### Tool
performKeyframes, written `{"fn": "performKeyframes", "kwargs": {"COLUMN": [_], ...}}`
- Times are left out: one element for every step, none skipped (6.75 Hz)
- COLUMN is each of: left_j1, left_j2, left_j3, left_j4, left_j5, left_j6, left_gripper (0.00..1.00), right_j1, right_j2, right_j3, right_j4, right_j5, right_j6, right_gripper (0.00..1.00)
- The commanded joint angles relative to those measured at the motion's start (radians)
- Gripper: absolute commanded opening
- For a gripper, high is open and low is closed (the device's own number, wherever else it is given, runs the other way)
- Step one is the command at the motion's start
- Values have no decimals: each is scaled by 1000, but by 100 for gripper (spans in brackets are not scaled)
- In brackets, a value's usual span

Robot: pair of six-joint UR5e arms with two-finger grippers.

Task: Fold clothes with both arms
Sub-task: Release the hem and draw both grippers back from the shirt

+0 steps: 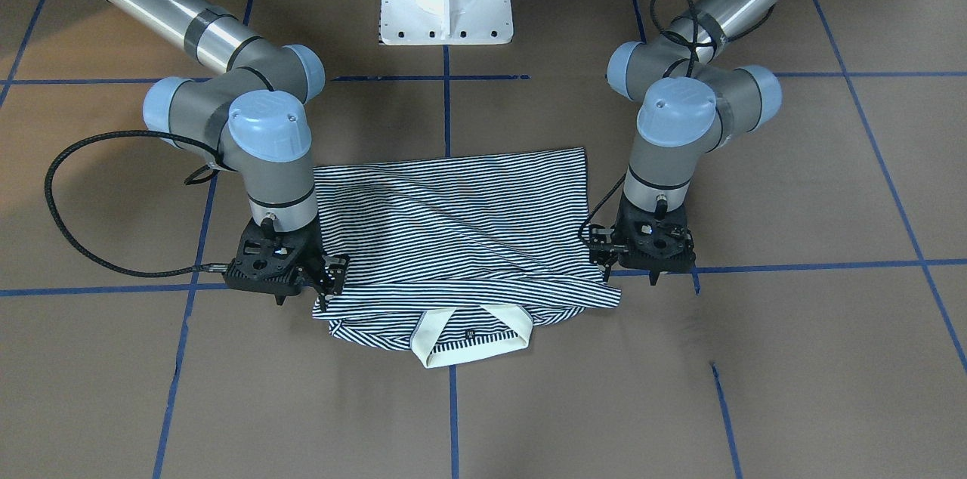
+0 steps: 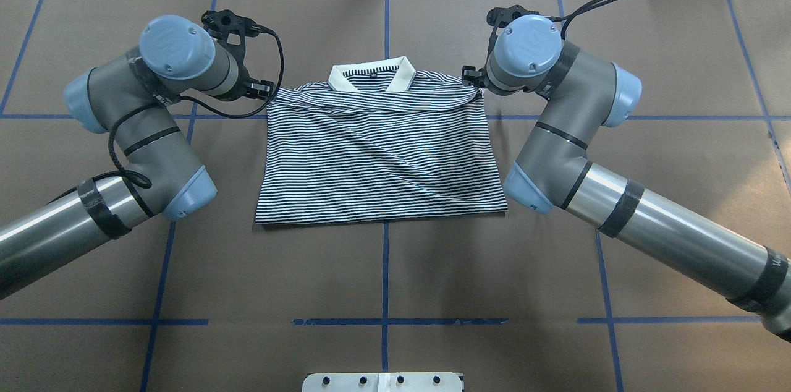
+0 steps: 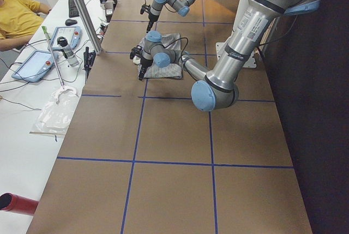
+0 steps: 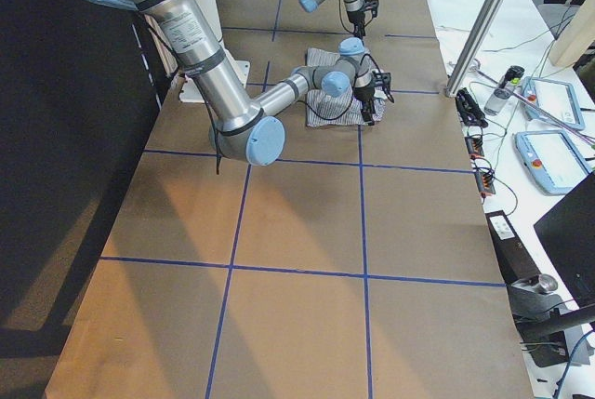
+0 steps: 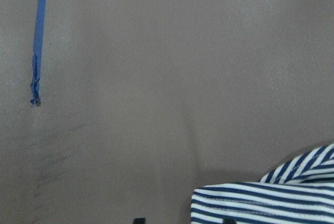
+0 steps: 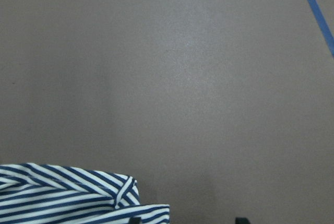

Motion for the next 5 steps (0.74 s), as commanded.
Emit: {"fn": "performKeyframes", "kwargs": {"left_j1": [9, 15, 105, 176, 251], "left_j2": [78, 134, 180, 207, 233], "left_j3": [-135, -211, -308, -356, -368], "left_j4": [-1, -12, -11, -11, -11], "left_j5": [-20, -74, -65, -59, -10], "left_j6": [11, -75, -179, -288, -373], "left_gripper": [100, 100, 100, 100, 94], "right_j1": [69, 75, 74, 74, 74], "right_j2": [-106, -140, -151, -167, -183], "right_j3": [116, 156, 179, 199, 227], "right_j4": [0, 2, 2, 2, 2], "right_j5": [96, 136, 145, 148, 150], "right_j6": [-176, -191, -193, -193, -193], "right_gripper": [100, 100, 100, 100, 100]}}
